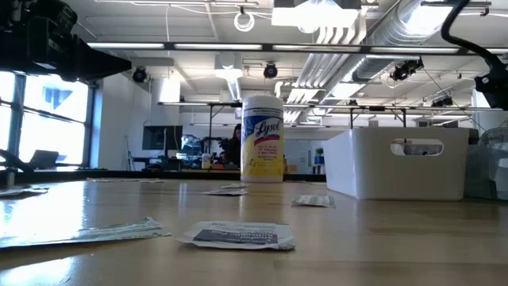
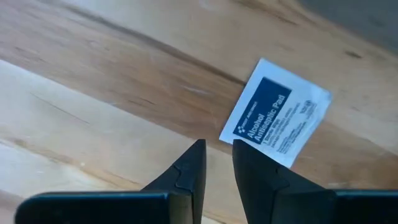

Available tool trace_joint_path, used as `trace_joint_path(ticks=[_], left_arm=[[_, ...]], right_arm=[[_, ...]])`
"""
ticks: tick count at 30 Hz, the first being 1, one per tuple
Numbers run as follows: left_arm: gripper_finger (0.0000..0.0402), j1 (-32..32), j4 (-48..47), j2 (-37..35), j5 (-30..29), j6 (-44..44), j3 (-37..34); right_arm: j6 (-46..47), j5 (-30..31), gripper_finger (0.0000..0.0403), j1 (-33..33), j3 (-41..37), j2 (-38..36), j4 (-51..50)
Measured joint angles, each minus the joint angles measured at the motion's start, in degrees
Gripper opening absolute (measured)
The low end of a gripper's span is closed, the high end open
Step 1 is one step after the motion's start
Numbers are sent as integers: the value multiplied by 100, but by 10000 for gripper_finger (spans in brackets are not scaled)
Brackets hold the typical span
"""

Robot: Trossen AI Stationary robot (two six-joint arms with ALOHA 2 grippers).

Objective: Pick & Place First Aid Supplies
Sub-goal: Put the blue alcohol pad into the black bin

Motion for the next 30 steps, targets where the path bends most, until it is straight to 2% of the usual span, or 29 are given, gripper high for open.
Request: trace_joint_path(ticks=[11,25,30], left_arm=[[1,0,2,-2,0,0,2],[1,0,2,0,0,0,0],[1,1,1,0,0,0,0]], right_arm=[[-86,209,73,96,7,327,80],[-1167,319,73,94,-4,335,128],[-1237,317,53,94,-4,336,148]])
